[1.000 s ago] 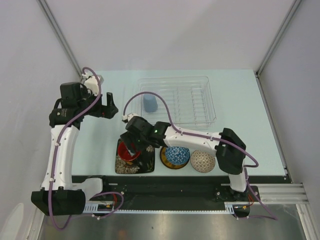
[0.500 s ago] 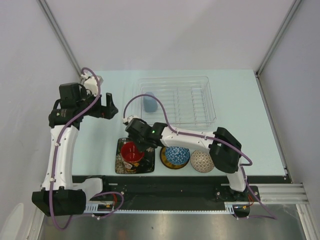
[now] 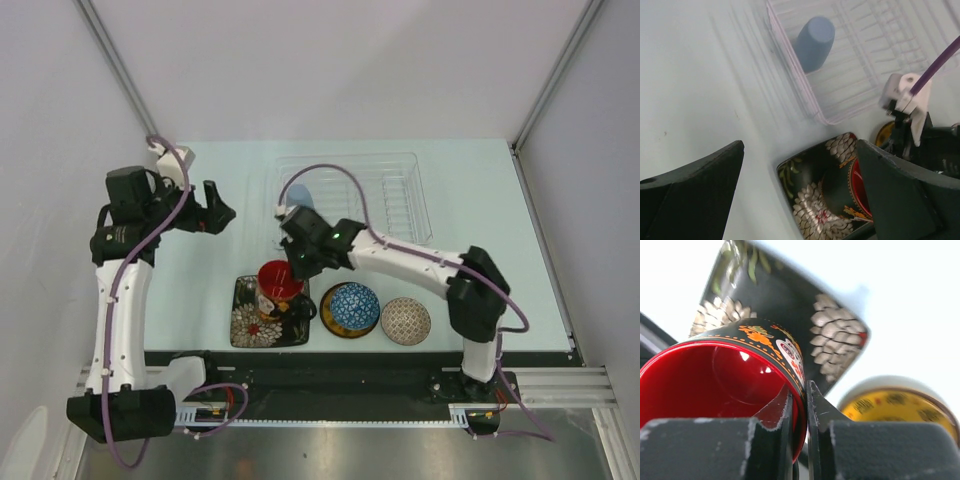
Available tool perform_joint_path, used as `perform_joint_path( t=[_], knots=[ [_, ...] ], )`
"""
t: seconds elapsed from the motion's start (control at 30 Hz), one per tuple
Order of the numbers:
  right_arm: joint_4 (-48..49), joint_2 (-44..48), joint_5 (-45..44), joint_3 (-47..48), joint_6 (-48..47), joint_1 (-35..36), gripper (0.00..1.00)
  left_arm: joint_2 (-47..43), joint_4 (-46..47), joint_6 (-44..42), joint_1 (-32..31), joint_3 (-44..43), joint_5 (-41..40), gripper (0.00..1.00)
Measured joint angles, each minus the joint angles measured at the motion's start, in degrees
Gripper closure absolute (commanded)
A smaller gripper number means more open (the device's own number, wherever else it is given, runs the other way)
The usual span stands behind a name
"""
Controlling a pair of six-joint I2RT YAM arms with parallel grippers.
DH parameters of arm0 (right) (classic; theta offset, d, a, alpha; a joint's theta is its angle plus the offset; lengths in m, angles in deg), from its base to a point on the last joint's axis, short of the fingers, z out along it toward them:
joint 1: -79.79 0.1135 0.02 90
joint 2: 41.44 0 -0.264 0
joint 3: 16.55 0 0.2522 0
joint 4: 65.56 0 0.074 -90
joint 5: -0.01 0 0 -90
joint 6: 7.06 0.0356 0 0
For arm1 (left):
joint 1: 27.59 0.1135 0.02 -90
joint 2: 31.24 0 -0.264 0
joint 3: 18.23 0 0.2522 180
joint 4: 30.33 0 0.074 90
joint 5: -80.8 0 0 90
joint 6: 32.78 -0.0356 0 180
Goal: Load the mixed dishes into the dish rack
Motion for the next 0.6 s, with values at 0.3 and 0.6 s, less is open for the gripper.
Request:
perform_joint_path(
  t=[0.3, 0.6],
  knots=[
    [10.95, 27.19, 13.84, -9.7, 13.07, -24.3, 1.0, -4.9, 23.3, 23.87, 9.94, 3.19, 23.1, 0.0],
    [41.05, 33.77, 20.83, -22.67, 36.06, -29.42, 1.0, -6.56, 52.17, 50.82, 7.65, 19.23, 38.73, 0.0]
  ],
)
